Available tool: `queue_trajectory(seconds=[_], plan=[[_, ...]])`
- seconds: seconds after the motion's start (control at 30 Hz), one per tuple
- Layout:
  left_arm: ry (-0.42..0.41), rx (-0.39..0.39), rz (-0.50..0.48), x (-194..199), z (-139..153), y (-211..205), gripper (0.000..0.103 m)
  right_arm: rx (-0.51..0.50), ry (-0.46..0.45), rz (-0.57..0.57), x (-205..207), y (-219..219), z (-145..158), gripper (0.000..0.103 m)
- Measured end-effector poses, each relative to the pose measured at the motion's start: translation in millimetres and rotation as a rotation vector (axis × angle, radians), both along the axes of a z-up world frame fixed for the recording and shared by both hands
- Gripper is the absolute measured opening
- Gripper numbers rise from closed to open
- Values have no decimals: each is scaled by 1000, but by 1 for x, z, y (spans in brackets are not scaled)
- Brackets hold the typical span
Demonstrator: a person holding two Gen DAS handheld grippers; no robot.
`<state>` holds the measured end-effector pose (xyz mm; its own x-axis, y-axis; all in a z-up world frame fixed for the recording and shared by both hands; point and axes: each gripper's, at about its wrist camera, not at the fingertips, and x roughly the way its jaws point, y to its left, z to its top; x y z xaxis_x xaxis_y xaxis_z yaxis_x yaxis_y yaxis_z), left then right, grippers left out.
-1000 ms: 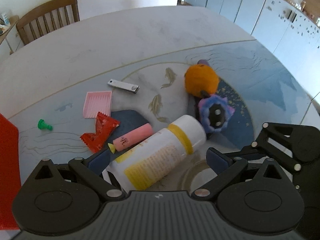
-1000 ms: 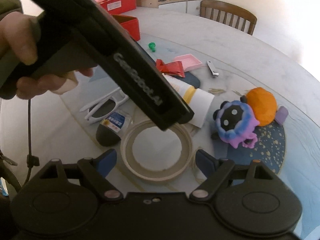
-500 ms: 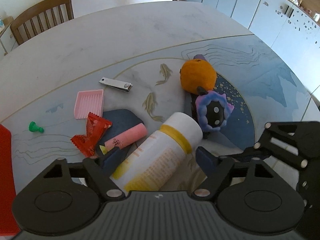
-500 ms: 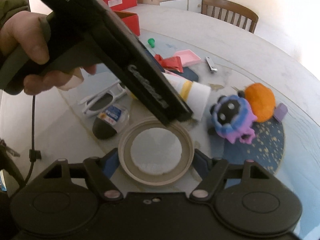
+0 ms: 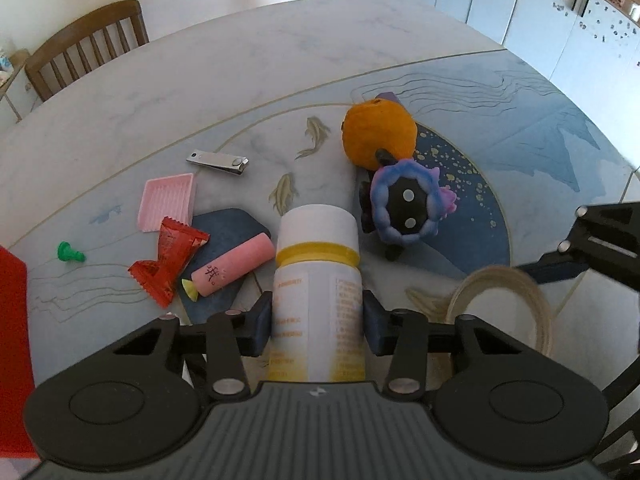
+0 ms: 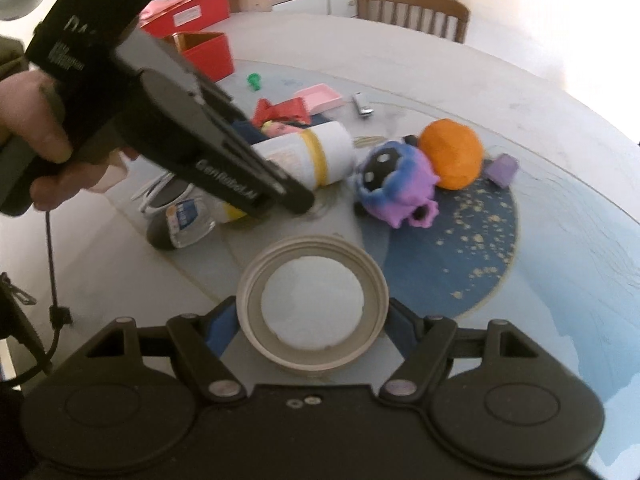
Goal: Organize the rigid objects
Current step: 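Carry the bottle and tape roll with both tools over the red tin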
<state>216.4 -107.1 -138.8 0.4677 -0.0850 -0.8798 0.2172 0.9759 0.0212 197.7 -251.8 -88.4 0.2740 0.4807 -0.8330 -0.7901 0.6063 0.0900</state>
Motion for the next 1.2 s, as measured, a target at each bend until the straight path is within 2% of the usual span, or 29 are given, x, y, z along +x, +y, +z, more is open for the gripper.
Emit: queue_trajectory(seconds=[0.3, 0.63, 0.9, 1.2], plan=[[-31, -46, 128, -14, 17, 17, 44, 30, -41, -45, -4, -11, 21, 75], [-79, -110, 224, -34, 42, 47, 44, 39, -94, -36, -7, 7, 50, 75], [-128, -150, 265, -52, 72, 87, 44, 53, -112, -33, -10, 41, 71, 75], [-213, -159, 329, -72, 108, 154, 44, 71, -126, 10, -9, 107, 95, 76]])
